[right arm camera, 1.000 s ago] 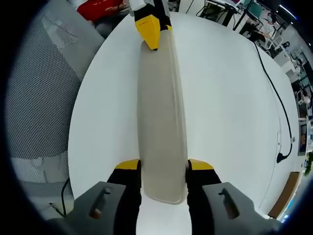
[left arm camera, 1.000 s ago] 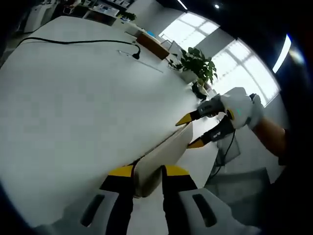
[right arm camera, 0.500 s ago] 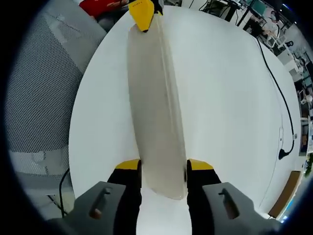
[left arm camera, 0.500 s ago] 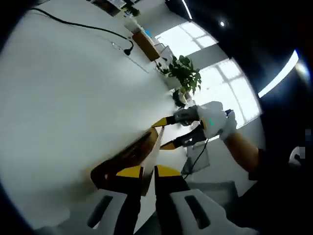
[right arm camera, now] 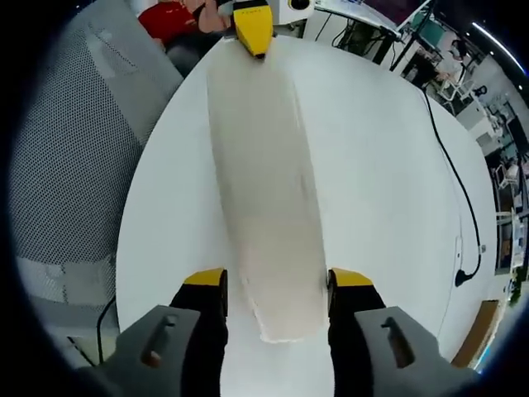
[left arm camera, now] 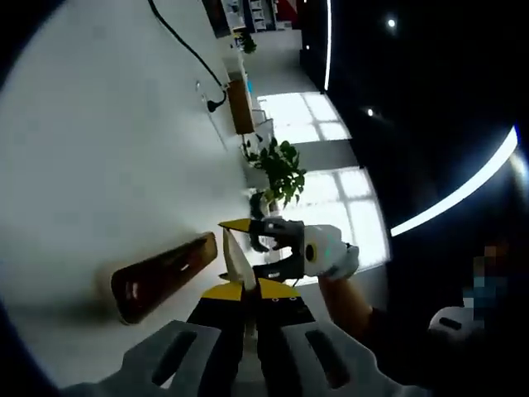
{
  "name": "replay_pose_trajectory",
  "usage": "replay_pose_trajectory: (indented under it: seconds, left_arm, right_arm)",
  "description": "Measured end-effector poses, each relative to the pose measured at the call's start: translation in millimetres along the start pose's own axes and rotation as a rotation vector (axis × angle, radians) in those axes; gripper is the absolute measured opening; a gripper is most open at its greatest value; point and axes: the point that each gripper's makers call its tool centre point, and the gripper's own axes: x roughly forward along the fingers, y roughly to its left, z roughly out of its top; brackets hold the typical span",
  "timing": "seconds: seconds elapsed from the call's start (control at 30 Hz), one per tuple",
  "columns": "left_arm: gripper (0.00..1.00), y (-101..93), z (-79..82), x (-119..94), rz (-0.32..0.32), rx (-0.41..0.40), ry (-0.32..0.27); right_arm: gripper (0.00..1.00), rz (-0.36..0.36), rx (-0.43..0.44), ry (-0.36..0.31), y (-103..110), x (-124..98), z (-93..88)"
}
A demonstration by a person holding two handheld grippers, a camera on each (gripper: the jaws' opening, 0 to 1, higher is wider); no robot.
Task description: Arrange the utensils inside the cutlery case until each visible utensil rests in its matching compartment.
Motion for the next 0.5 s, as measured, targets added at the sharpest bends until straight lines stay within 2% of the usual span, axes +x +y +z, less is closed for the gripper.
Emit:
replay_pose_trajectory:
  seconds: [0.13, 0.23, 0.4, 0.5]
  left_arm:
    - [0.03, -1.4, 1.0, -0.6, -0.012, -0.024, -0.014]
    - [0.03, -1.1, 0.2, -1.2, -0.017, -0.038, -0.017]
    - [0.03, 0.0, 2.0, -3.9, -0.027, -0.064, -0.039]
    - [0.03, 3.7, 4.4, -5.2, -0.004, -0.052, -0.049]
  right_arm:
    - [0.45, -0.002, -0.027, 0.007, -1.5, 1.5, 4.3]
    - [0.4, -0.002, -0.083, 0.027, -1.8, 1.4, 7.8]
    - [0.4, -0.003, -0.091, 0.012, -5.3, 4.6, 16.5]
    - [0.39, 0.002, -0.096, 0.026, -5.2, 8.7, 16.3]
